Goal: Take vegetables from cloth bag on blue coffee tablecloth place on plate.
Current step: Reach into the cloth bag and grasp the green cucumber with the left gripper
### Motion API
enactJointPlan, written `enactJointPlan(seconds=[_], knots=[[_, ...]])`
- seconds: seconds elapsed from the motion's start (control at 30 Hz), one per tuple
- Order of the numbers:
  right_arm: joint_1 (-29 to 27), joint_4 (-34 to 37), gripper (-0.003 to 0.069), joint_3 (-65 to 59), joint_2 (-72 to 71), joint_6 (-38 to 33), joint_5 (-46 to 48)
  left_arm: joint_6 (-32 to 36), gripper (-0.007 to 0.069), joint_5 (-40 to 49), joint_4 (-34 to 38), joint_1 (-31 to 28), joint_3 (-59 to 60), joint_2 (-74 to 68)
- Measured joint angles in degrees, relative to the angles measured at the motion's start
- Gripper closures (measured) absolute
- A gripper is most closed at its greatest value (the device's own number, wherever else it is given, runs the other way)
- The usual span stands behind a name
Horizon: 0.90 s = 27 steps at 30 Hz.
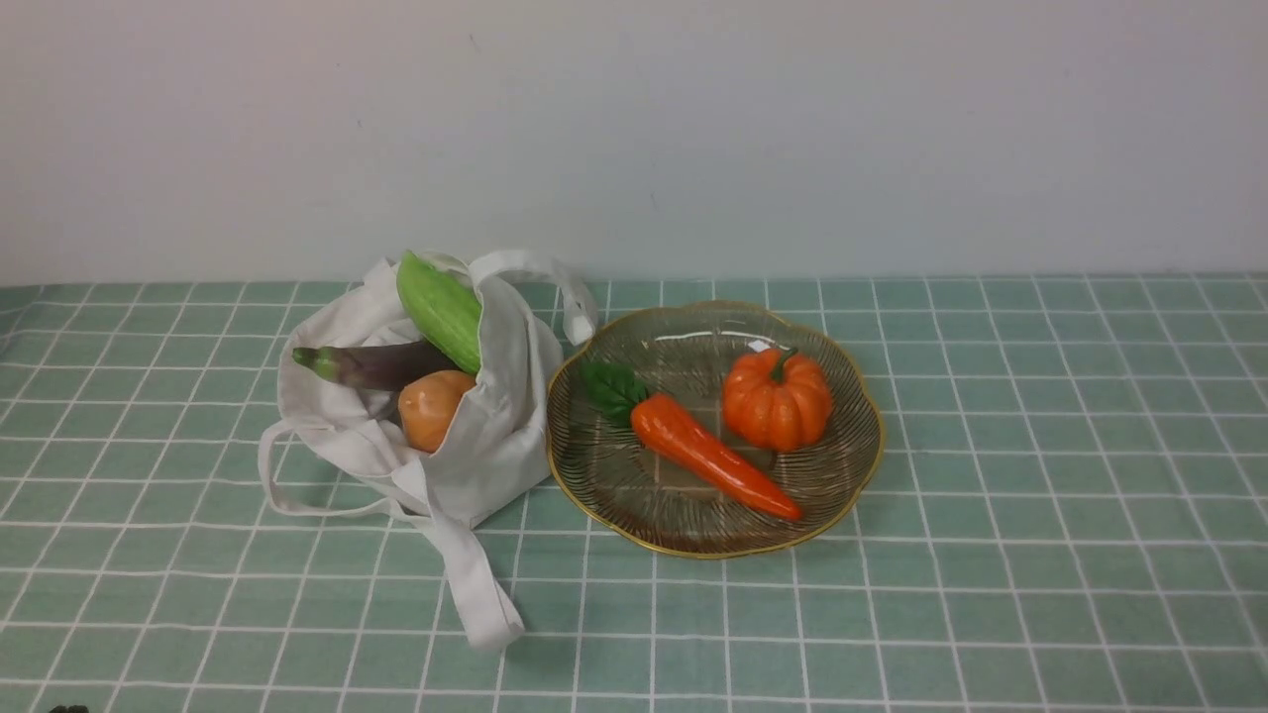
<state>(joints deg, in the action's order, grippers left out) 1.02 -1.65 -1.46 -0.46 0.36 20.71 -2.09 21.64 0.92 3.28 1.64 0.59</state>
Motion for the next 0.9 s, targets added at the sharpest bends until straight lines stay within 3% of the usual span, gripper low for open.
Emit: enactJointPlan(seconds=[0.37,0.47,0.53,0.67,0.9], knots=[[0.0,0.0,0.0674,0.0,0.0,0.0,0.0,-0.42,0.0632,0.0,0.59,0.0,0.0,0.0],[0.0,0.0,0.0674,0.0,0.0,0.0,0.0,-5.68,0.0632,0.0,9.01,0.0,0.0,0.0],[0.0,0.0,0.0674,0.0,0.0,0.0,0.0,-13.08,0.0632,0.51,20.21,0.0,0.0,0.0],[0.0,0.0,0.0674,0.0,0.0,0.0,0.0,-20.15,0.0632,0.57,36.23,0.0,0.0,0.0],[0.0,0.0,0.0674,0.0,0.0,0.0,0.0,-18.18,0.0632,2.08,43.37,0.0,-1.6,0.0]])
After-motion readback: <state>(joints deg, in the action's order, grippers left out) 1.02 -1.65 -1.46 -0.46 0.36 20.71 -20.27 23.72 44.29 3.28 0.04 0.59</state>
